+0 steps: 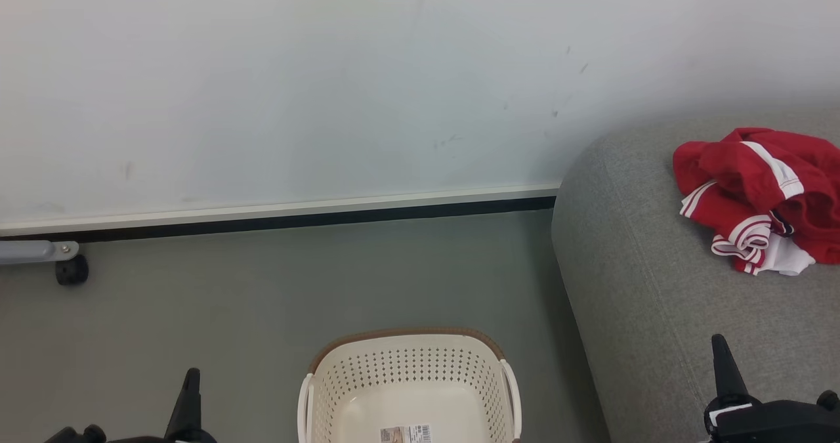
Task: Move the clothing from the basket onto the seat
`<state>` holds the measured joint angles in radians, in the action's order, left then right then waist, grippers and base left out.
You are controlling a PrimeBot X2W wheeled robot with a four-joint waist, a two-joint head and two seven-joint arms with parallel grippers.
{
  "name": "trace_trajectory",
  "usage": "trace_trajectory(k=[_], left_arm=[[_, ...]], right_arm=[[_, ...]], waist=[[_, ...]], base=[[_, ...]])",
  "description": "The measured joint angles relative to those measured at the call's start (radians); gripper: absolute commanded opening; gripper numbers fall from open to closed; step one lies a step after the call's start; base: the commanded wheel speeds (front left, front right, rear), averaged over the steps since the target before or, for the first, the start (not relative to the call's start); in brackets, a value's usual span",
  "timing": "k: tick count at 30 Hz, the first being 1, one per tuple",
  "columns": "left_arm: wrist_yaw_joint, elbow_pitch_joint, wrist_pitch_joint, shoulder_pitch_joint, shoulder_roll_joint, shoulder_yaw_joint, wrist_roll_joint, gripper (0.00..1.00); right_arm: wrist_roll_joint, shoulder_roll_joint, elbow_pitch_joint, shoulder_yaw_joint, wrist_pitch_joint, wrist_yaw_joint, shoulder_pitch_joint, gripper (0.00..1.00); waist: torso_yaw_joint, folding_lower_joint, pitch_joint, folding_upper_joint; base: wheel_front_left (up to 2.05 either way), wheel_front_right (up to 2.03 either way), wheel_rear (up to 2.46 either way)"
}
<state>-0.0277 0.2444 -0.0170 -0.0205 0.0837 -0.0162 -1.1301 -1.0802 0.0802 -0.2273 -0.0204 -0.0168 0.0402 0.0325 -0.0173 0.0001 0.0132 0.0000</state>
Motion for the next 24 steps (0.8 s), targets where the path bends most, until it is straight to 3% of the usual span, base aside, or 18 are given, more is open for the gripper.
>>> trace_trajectory(k=[24], left_arm=[[-0.066, 0.035, 0.087, 0.064, -0.027, -0.049, -0.315, 0.0]], right_arm=[[-0.348, -0.024, -0.047, -0.076, 0.088, 0.053, 0.038, 0.0]], waist=[[0.012, -0.0002, -0.01, 0.0001]], base=[[0.0, 0.0, 0.0]])
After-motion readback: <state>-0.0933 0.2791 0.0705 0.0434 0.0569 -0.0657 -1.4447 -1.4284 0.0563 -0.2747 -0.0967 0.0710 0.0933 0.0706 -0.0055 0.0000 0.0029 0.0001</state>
